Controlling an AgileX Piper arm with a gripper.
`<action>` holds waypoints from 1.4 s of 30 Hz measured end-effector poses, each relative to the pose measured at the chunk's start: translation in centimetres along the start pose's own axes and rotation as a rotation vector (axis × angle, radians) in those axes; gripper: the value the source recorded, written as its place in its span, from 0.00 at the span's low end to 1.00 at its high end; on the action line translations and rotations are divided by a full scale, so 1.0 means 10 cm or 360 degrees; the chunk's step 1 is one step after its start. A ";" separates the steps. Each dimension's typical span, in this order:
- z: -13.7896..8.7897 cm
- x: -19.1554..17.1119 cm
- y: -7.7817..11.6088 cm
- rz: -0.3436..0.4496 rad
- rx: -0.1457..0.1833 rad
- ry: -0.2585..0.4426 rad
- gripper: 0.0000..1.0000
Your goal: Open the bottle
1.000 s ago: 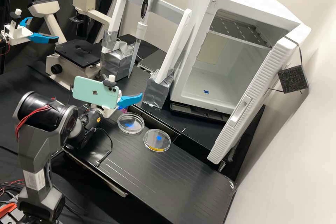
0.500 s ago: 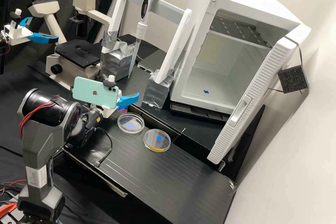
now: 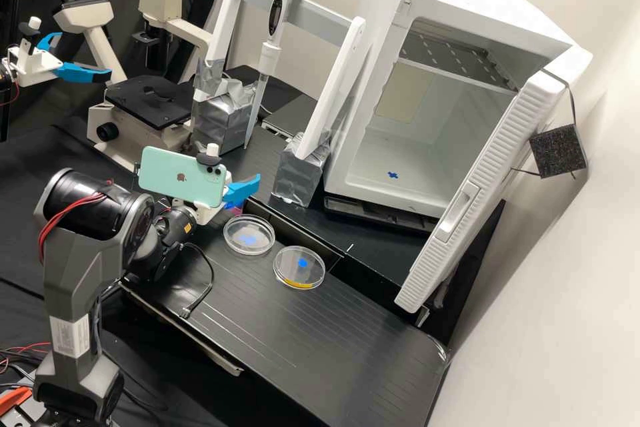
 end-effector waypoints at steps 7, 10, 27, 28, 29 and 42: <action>0.00 0.00 0.00 0.0000 0.0000 0.0000 0.00; 0.00 0.00 0.00 0.0000 0.0000 0.0000 0.00; 0.01 0.01 -0.02 -0.0011 -0.0002 -0.0006 0.00; 0.01 0.01 -0.02 -0.0011 -0.0002 -0.0006 0.00; 0.01 0.01 -0.02 -0.0011 -0.0002 -0.0006 0.00; -0.01 -0.06 0.03 -0.0006 -0.0032 0.0047 0.00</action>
